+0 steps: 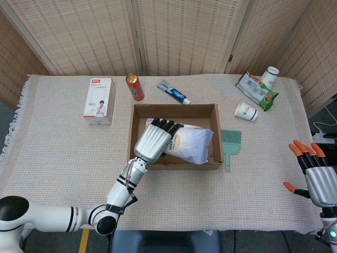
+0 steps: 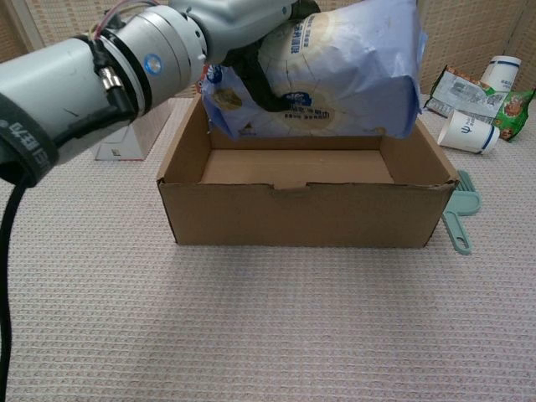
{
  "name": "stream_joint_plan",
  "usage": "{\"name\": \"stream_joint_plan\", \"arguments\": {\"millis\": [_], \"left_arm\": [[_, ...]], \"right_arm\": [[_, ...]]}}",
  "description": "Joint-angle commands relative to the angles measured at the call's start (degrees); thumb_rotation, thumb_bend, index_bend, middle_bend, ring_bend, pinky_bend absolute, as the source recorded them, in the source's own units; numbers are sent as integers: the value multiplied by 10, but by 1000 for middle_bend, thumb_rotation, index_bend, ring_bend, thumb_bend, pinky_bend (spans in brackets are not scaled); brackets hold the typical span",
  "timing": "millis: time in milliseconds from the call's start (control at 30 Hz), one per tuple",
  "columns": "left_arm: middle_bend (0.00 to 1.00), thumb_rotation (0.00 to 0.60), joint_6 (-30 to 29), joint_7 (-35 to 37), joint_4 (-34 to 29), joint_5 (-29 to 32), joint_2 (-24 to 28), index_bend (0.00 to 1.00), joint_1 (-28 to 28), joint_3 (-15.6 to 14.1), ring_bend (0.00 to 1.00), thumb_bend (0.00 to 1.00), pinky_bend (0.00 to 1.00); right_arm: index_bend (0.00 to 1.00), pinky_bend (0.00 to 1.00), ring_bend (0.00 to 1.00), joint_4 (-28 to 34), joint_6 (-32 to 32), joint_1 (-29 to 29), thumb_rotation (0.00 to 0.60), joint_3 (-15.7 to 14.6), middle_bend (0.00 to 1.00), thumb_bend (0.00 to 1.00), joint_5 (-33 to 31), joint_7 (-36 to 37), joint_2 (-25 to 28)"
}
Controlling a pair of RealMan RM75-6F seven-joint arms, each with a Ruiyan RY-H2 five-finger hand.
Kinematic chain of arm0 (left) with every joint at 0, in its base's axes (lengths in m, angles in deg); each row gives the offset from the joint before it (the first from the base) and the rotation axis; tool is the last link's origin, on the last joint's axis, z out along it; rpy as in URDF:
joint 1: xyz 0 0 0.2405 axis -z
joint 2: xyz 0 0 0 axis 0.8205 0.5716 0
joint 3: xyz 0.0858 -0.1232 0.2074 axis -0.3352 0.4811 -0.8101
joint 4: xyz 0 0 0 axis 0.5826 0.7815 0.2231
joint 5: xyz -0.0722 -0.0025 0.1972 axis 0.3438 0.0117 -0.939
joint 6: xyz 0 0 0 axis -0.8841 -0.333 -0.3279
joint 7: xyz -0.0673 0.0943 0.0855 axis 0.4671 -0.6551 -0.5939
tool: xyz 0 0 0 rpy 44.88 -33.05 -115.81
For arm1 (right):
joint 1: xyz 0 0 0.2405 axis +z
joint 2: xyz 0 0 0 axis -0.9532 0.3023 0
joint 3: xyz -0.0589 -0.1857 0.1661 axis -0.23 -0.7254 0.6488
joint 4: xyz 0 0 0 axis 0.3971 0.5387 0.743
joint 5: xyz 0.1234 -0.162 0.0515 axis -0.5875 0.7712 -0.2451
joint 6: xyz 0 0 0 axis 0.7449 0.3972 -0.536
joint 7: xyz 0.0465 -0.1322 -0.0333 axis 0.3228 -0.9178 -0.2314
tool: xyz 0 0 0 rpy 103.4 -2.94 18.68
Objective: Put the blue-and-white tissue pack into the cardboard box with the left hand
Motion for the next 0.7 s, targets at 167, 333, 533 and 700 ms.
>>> {"name": "stream_joint_plan", "arguments": {"millis": [167, 333, 533, 700], "left_arm": [[681, 600, 16, 24, 76, 4, -41, 631, 22, 2, 640, 281, 679], [490, 600, 31, 42, 104, 4, -48, 439, 24, -5, 429, 272, 544], [222, 600, 22, 60, 120, -11, -49, 84, 21, -3, 150, 224, 347], [6, 600, 9, 91, 124, -27, -48, 0, 14, 4, 0, 173, 176]], "right_arm": [[67, 0, 0, -2, 3, 0, 600, 3, 29, 0, -6, 5, 2], [68, 0, 0, -3, 5, 1, 600, 4, 29, 0, -9, 4, 1], [68, 0, 0, -6, 9, 2, 600, 5, 29, 0, -12, -8, -2], [67, 0, 0, -6, 5, 1, 600, 6, 29, 0, -11, -8, -4]]}}
